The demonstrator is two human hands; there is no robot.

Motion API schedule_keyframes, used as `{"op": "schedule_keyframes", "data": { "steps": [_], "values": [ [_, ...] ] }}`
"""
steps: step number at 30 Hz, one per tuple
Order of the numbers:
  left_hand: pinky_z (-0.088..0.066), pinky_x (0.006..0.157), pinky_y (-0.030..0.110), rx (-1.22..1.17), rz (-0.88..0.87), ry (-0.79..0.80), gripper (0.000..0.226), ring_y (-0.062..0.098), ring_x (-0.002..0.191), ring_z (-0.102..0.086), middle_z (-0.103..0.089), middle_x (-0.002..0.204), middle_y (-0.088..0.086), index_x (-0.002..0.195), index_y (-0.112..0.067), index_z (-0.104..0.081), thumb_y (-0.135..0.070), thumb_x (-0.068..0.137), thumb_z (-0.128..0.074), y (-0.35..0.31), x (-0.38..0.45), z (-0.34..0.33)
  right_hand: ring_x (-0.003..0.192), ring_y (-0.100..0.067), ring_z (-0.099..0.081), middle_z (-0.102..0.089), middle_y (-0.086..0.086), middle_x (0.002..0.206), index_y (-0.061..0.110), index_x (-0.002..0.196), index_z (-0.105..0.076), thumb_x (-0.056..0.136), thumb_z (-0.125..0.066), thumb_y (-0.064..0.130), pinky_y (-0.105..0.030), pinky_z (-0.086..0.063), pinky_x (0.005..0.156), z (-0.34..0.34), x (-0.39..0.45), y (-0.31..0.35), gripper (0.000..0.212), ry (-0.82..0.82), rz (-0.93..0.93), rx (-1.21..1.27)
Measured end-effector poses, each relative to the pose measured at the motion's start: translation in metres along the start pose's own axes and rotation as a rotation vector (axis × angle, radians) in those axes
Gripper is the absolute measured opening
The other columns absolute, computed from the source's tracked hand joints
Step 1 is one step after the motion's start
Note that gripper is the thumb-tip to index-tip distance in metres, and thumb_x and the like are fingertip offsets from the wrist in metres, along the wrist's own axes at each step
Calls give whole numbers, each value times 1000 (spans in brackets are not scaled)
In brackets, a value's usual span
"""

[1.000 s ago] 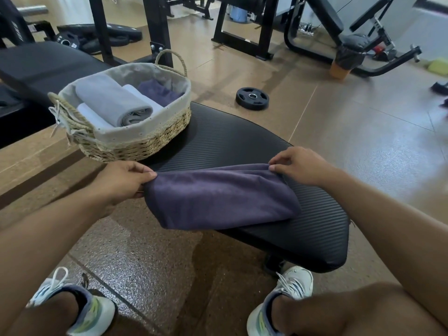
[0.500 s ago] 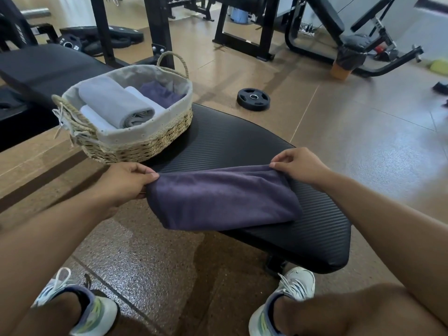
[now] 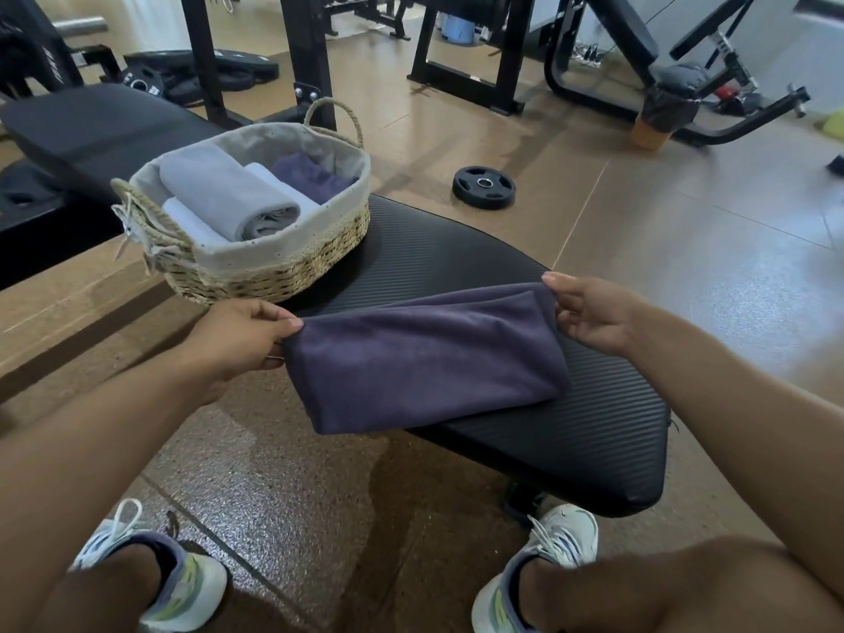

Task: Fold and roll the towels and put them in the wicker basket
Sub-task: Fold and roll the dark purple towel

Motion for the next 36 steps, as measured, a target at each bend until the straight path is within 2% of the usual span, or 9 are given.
{"op": "schedule_keyframes", "data": {
  "steps": [3, 6, 10, 14, 16, 21, 26, 31, 36],
  "values": [
    [-52, 70, 32, -7, 4, 3, 9, 22, 72, -61, -68, 88, 15, 86, -12, -65, -11, 95, -68, 0, 0, -1, 47, -3, -52, -63, 5, 70, 20, 95, -67, 96, -66, 17, -12, -38, 39, 0, 2, -4, 3, -92, 20, -18],
    [-52, 69, 31, -6, 1, 0, 11, 21, 70, -61, -67, 87, 14, 85, -13, -65, -11, 95, -68, 1, -1, -2, 47, -5, -49, -61, 5, 67, 18, 95, -68, 96, -63, 14, -13, -34, 35, -3, 0, -3, 7, -142, 59, -40],
    [-51, 67, 30, 6, 1, -3, 12, 20, 68, -60, -67, 84, 13, 84, -13, -65, -11, 95, -68, 2, 0, -1, 57, -8, -53, -68, 4, 76, 19, 101, -70, 95, -62, 17, -18, -38, 43, 0, -6, 1, 11, -211, 123, -139],
    [-51, 66, 30, 9, -4, -4, 11, 21, 68, -60, -68, 82, 12, 84, -13, -65, -12, 95, -69, 2, 0, -1, 63, -11, -57, -66, 6, 76, 26, 90, -75, 86, -76, 30, -28, -47, 58, 5, -16, 20, 6, -353, 528, -593],
    [-51, 68, 31, 13, -5, -4, 11, 22, 70, -61, -68, 83, 12, 85, -13, -66, -12, 94, -69, 3, 1, -1, 67, -9, -61, -71, 9, 74, 29, 86, -78, 83, -79, 35, -27, -50, 65, -8, -22, 23, 7, -230, 649, -812],
    [-51, 68, 31, 12, -9, -9, 9, 22, 73, -62, -69, 84, 12, 86, -13, -66, -13, 94, -69, 2, 2, -1, 78, -10, -65, -70, 9, 83, 33, 110, -74, 87, -76, 43, -28, -50, 74, -35, -23, 10, 25, -29, 546, -1337],
    [-52, 70, 33, 4, -17, -20, 7, 23, 75, -63, -69, 85, 12, 88, -12, -67, -12, 94, -70, 2, 0, -1, 68, -6, -59, -65, 7, 79, 22, 103, -66, 87, -76, 38, -21, -41, 60, -40, -11, 11, 25, 29, 427, -1337],
    [-52, 68, 30, -27, -31, -32, 9, 20, 69, -61, -67, 80, 10, 86, -12, -66, -10, 94, -70, -1, -3, -3, 75, -14, -61, -67, 6, 75, 16, 90, -71, 82, -81, 36, -28, -45, 66, -38, -3, 14, 24, 91, 331, -1313],
    [-52, 66, 30, -31, -31, -24, 8, 20, 71, -62, -68, 82, 10, 86, -13, -67, -12, 93, -71, 0, -2, -1, 63, -10, -53, -63, 3, 76, 16, 90, -65, 80, -85, 17, -18, -40, 50, -34, -7, 24, 22, 92, 347, -830]
  ]
}}
Point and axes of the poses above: each hand's wrist, its own x-axis towards the middle knuckle, its own z-axis out of the back of the hand, y = z × x, the point moved 5 cm from there along x, towards the middle knuckle
